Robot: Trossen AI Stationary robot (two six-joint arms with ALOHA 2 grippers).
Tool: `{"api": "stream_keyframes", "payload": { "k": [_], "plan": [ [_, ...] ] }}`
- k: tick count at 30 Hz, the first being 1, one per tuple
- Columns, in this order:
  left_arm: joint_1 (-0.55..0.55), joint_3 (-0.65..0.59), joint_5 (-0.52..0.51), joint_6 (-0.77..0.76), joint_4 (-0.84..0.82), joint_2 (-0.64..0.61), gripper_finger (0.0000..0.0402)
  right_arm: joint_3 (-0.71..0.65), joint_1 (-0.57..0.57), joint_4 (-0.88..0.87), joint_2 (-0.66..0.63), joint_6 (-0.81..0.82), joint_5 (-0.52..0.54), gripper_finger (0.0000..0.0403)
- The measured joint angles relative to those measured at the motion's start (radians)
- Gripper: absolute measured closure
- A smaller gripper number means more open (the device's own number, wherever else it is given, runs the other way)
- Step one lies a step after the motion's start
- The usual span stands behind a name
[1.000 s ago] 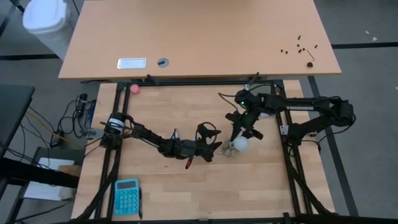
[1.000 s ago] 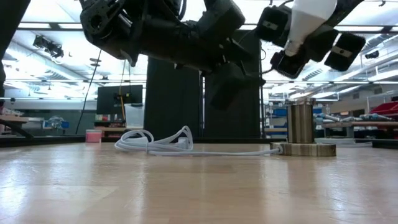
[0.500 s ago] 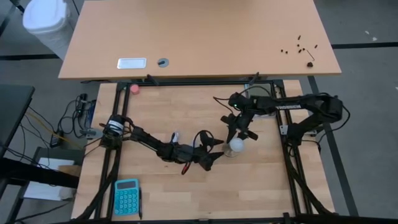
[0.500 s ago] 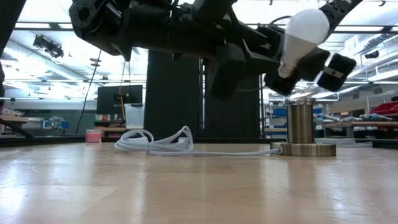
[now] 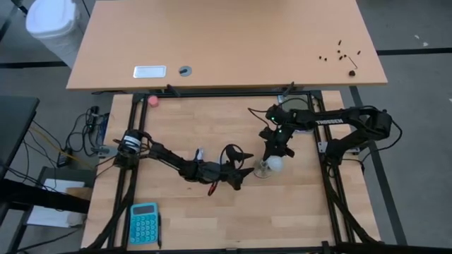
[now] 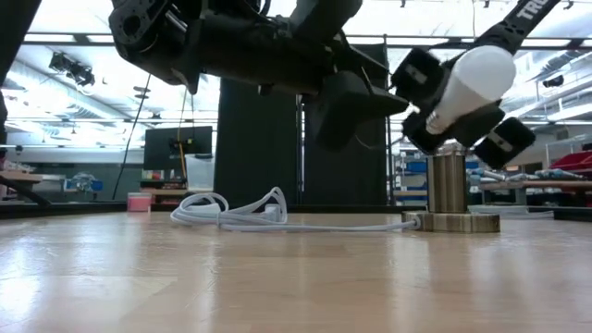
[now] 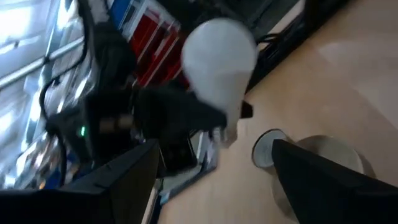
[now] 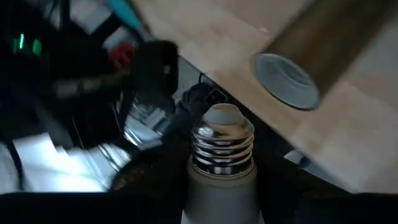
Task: Screw lightbulb
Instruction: Insert the lightbulb into the lamp holder
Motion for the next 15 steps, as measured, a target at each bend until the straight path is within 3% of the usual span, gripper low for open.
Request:
{"api": "stream_keyframes", "payload": {
  "k": [5, 15],
  "plan": [
    [0.005, 0.000, -0.049, -0.148, 0.031, 0.000, 0.0081, 0.000, 0.004, 0.029, -0.054, -0.183, 0.019, 0.0245],
    [0.051, 0.001, -0.059, -0.423, 0.017, -0.002, 0.0081, 0.002, 0.036, 0.113, -0.299, -0.476, 0.196, 0.0254]
  ]
}}
